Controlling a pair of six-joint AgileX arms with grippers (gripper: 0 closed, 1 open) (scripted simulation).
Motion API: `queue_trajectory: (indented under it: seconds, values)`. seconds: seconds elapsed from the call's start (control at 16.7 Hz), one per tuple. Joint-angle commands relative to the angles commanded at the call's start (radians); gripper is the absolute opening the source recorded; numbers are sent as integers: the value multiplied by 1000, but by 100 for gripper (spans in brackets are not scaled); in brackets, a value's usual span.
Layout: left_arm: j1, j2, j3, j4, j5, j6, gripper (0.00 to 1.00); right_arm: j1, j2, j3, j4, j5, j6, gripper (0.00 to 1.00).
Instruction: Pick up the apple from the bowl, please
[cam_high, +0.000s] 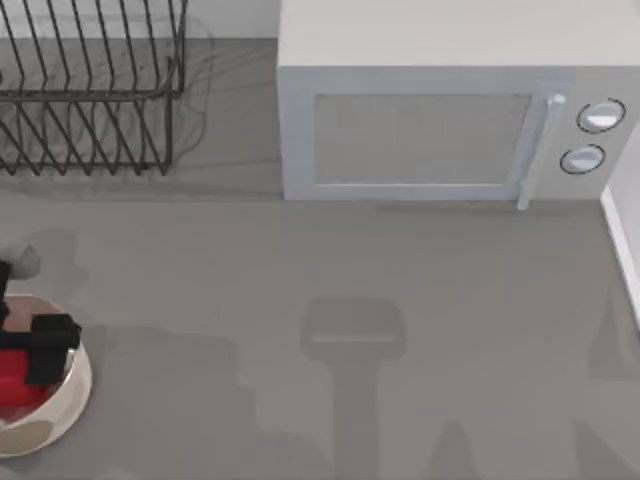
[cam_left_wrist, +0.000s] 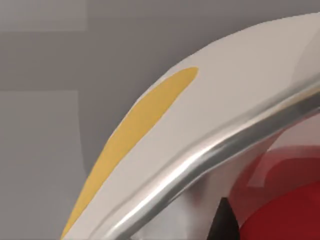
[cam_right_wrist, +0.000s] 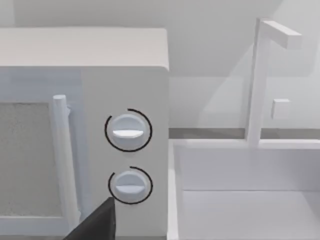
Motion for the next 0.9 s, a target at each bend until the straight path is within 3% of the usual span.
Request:
queue_trajectory:
  seconds: [0.54, 0.9]
  values:
    - [0, 0, 0, 0, 0, 0, 2, 0, 0, 0, 0, 0, 0, 100]
    - [0, 0, 0, 0, 0, 0, 0, 0, 0, 0, 0, 0, 0, 100]
